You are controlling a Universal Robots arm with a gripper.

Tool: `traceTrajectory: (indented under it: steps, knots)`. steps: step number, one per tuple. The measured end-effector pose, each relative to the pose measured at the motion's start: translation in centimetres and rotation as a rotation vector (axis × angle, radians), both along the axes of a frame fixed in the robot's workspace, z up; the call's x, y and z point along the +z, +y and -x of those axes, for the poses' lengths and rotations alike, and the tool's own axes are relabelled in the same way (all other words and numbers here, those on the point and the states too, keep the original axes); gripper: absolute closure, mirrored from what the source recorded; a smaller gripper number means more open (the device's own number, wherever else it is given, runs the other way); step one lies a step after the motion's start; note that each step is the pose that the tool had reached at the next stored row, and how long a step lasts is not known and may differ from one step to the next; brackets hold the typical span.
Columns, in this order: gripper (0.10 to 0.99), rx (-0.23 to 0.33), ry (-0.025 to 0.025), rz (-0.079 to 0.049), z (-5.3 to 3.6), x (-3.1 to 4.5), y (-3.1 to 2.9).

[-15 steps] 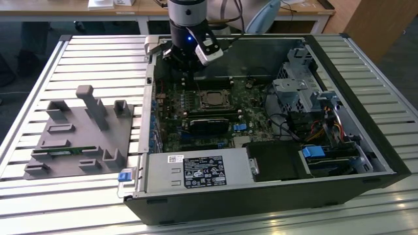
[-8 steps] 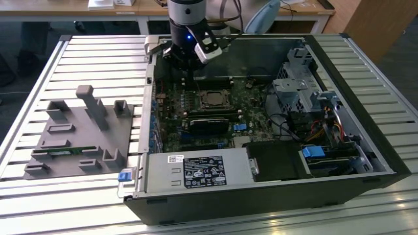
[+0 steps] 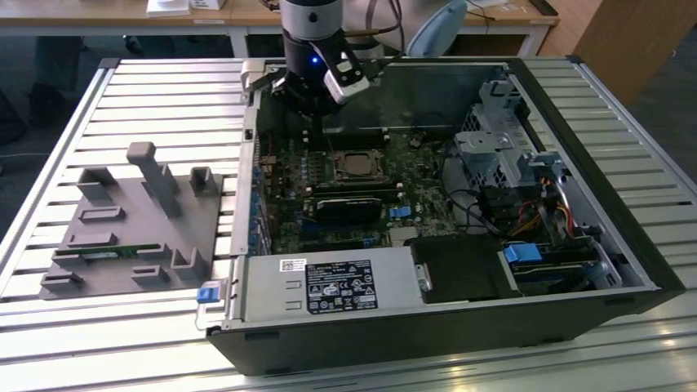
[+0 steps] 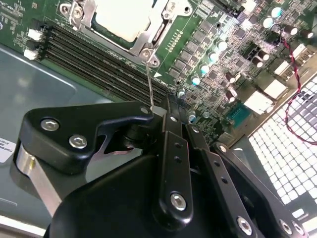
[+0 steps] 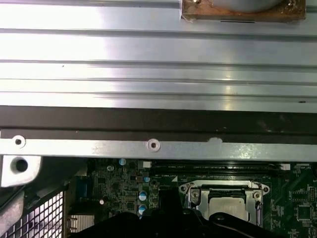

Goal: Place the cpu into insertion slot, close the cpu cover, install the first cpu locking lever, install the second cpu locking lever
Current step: 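Install the first cpu locking lever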

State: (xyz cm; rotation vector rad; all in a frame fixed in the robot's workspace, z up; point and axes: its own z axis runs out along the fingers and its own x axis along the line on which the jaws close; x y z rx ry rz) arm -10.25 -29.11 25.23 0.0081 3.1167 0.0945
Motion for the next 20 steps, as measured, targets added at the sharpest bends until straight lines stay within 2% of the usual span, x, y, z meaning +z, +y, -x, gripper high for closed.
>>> traceTrajectory:
  steps: [7,20]
  knots:
    - [0.98,0.0,0.0002,0.0,-0.64,-0.04,0.01]
    - [0.98,0.0,0.0006,0.0,-0.95,-0.09,0.01]
